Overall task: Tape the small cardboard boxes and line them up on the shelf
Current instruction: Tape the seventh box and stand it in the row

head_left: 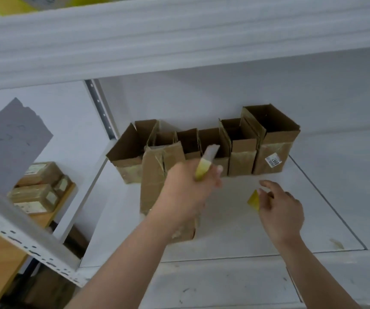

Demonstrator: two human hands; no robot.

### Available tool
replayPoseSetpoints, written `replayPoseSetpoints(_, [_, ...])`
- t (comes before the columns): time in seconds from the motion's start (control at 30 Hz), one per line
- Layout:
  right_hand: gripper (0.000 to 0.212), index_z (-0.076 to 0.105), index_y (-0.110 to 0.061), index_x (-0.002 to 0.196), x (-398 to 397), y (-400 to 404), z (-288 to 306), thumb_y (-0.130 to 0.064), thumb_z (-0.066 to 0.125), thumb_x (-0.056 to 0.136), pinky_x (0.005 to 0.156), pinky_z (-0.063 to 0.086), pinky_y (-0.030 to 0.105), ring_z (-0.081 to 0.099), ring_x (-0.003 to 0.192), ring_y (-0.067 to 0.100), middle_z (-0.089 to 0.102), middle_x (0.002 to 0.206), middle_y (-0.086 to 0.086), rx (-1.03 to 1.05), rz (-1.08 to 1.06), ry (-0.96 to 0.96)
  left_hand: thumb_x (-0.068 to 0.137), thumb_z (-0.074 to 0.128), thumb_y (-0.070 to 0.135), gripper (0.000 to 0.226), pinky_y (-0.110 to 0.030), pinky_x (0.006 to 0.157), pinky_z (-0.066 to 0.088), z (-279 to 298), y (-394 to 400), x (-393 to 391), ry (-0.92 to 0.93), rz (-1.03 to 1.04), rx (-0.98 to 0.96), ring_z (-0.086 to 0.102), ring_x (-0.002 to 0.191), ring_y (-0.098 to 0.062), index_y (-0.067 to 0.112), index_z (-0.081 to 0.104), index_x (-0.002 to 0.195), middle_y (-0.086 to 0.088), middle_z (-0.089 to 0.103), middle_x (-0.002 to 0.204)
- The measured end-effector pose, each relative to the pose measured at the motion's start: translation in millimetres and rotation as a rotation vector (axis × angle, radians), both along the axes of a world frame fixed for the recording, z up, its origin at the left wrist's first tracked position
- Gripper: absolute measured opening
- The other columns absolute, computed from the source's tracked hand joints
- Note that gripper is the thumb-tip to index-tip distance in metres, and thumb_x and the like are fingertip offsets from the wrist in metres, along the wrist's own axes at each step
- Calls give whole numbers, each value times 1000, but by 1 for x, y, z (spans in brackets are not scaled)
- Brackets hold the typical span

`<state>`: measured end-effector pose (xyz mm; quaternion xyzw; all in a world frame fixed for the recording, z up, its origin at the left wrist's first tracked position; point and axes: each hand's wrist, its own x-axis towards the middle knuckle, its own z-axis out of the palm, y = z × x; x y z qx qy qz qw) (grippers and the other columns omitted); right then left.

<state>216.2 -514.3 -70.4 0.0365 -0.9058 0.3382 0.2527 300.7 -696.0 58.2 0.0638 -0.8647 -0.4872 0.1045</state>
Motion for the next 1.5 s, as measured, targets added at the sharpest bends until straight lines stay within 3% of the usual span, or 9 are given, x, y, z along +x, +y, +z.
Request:
replayPoseSetpoints(0.17, [22, 70, -3, 106, 6, -9, -33, 3, 66, 85, 71, 47, 44, 60, 76, 42, 72, 91, 18, 118, 122, -76, 97, 42, 55, 38, -26, 64, 46, -4, -71, 1, 113, 379, 55, 63, 79, -6, 23, 60, 105, 11, 66, 83])
replayPoseSetpoints(0.3, [33, 63, -2, 116, 9, -20, -46, -1, 67, 83, 82, 50, 45, 60, 97, 42, 67, 104, 18, 172, 167, -252, 103, 35, 39, 26, -34, 69, 40, -66, -132, 10, -80, 573, -67, 56, 80, -13, 19, 52, 109, 4, 64, 95])
replayPoseSetpoints(0.43, [37, 52, -5, 127, 8, -26, -45, -14, 57, 92, 86, 49, 43, 59, 106, 37, 61, 118, 19, 219, 134, -559, 103, 42, 22, 27, -35, 81, 43, -144, -159, 34, -422, 483, -310, 57, 97, -33, 7, 58, 119, -18, 61, 113])
replayPoseSetpoints(0.6, [47, 54, -12, 130, 2, -38, -12, -19, 68, 86, 95, 41, 43, 54, 113, 34, 60, 121, 13, 158, 155, -376, 97, 49, 12, 41, -34, 94, 43, -179, -156, 49, -558, 384, -384, 55, 109, -35, 9, 51, 138, -17, 49, 123])
replayPoseSetpoints(0.77, [33, 59, -17, 125, 11, -65, 45, -30, 59, 95, 92, 42, 32, 54, 113, 17, 62, 119, -2, 9, 426, 18, 99, 52, 30, 40, -25, 103, 39, -125, -151, 44, 0, 470, -149, 50, 126, -18, 18, 55, 137, -4, 53, 137])
replayPoseSetpoints(0.87, [41, 61, -18, 130, 20, -92, 71, -41, 46, 100, 105, 34, 24, 47, 125, 8, 58, 130, -8, 64, 680, 118, 95, 47, 48, 38, -7, 97, 38, -68, -135, 35, 343, 230, -92, 49, 123, 4, 35, 60, 127, 18, 56, 130])
replayPoseSetpoints(1.07, [57, 47, -30, 135, 24, -111, 60, -56, 42, 85, 113, 31, 52, 27, 145, 21, 43, 148, -4, 261, 849, -97, 74, 53, 66, 69, -25, 119, 18, -64, -112, 34, 63, -109, -251, 15, 148, -5, 36, 52, 136, 12, 39, 152])
replayPoseSetpoints(1.33, [61, 56, -20, 132, 19, -108, 37, -49, 61, 79, 106, 43, 50, 39, 138, 29, 53, 141, 2, 216, 878, 135, 80, 72, 38, 67, -14, 117, 9, -77, -116, 33, 135, -163, -362, 8, 150, -12, 29, 45, 141, 8, 31, 154])
replayPoseSetpoints(1.5, [53, 64, -12, 126, 22, -112, 29, -45, 55, 85, 102, 48, 47, 47, 133, 33, 59, 135, 7, 197, 802, 280, 85, 73, 23, 63, -31, 120, 20, -86, -113, 32, 238, -129, -332, 12, 150, -18, 26, 43, 140, 2, 36, 152])
